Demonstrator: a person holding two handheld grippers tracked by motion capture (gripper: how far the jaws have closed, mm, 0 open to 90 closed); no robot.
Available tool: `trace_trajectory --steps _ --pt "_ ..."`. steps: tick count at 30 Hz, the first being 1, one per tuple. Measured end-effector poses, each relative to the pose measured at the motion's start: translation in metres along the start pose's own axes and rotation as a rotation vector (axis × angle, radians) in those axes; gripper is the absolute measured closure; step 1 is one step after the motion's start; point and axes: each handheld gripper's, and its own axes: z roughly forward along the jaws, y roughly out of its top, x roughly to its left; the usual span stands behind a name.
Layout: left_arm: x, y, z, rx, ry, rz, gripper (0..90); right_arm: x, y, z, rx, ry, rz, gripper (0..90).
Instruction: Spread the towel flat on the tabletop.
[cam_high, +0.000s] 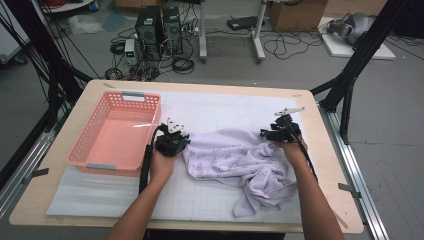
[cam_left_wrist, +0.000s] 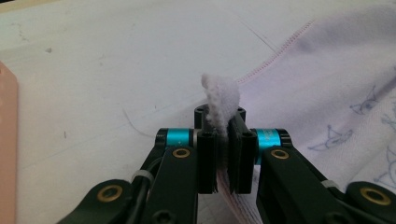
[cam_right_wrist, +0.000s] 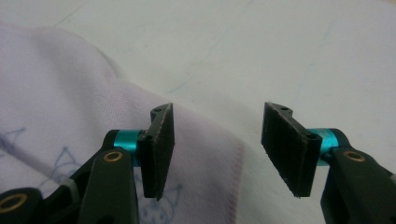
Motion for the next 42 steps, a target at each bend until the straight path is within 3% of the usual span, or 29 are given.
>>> trace_trajectory --steps 2,4,6,7,9,10,12,15,18,19,20,22,24,26,27,31,34,38,42 --pt "0.001 -0.001 0.0 0.001 -0.01 0.0 83.4 0.005 0.001 0.009 0.031 0.023 -0.022 48.3" --pt "0.002 -0.002 0.0 -0.005 -0.025 -0.007 83.4 0.011 0.002 0.015 0.033 0.015 -0.041 53.3" --pt "0.003 -0.002 0.001 -0.017 -0.054 -0.013 83.4 0.014 0.003 0.015 0.031 0.044 -0.061 71.3" --pt "0.004 -0.001 0.001 -0.025 -0.057 -0.013 83.4 0.016 0.004 0.014 0.037 0.051 -0.094 79.3" --pt "0.007 0.002 0.0 -0.062 -0.043 -0.027 83.4 0.016 0.009 0.011 0.057 0.047 -0.131 83.8" --pt "0.009 0.003 -0.001 -0.083 -0.033 -0.039 83.6 0.015 0.011 0.008 0.042 0.011 -0.144 84.3" --pt "0.014 0.009 0.001 -0.08 -0.038 -0.067 83.9 0.009 0.014 -0.001 -0.026 -0.062 -0.129 84.4" --pt "0.016 0.019 0.004 -0.142 -0.062 -0.158 84.1 0.001 0.018 -0.013 -0.132 -0.164 -0.085 84.4" --pt "0.015 0.025 0.01 -0.186 -0.034 -0.192 81.6 0.0 0.025 -0.019 -0.202 -0.266 -0.09 84.3" --pt "0.015 0.025 0.013 -0.184 -0.019 -0.206 73.6 0.001 0.027 -0.021 -0.22 -0.304 -0.09 84.3" --pt "0.014 0.023 0.015 -0.166 -0.038 -0.233 63.4 0.001 0.028 -0.022 -0.237 -0.351 -0.081 84.2" --pt "0.01 0.019 0.018 -0.124 -0.076 -0.221 52.4 -0.004 0.028 -0.025 -0.258 -0.386 -0.023 82.8" --pt "0.004 0.014 0.017 -0.095 -0.097 -0.184 47.4 -0.01 0.025 -0.025 -0.243 -0.339 0.034 77.5" --pt "-0.001 0.014 0.017 -0.061 -0.135 -0.151 42.7 -0.012 0.022 -0.024 -0.21 -0.298 0.063 61.2" --pt "-0.004 0.014 0.015 -0.049 -0.144 -0.135 42.4 -0.013 0.021 -0.025 -0.205 -0.271 0.078 57.9" --pt "-0.018 0.015 0.009 -0.032 -0.203 -0.072 41.1 -0.005 0.013 -0.036 -0.224 -0.216 0.075 49.0" --pt "-0.024 0.005 0.006 -0.032 -0.268 -0.087 42.0 0.0 0.005 -0.046 -0.211 -0.177 0.045 47.3" --pt "-0.033 -0.006 0.009 -0.003 -0.298 -0.086 40.2 0.008 -0.007 -0.065 -0.219 -0.129 0.033 45.0" --pt "-0.055 -0.011 0.017 0.035 -0.328 -0.019 37.9 0.023 -0.024 -0.087 -0.233 -0.094 0.02 43.9"
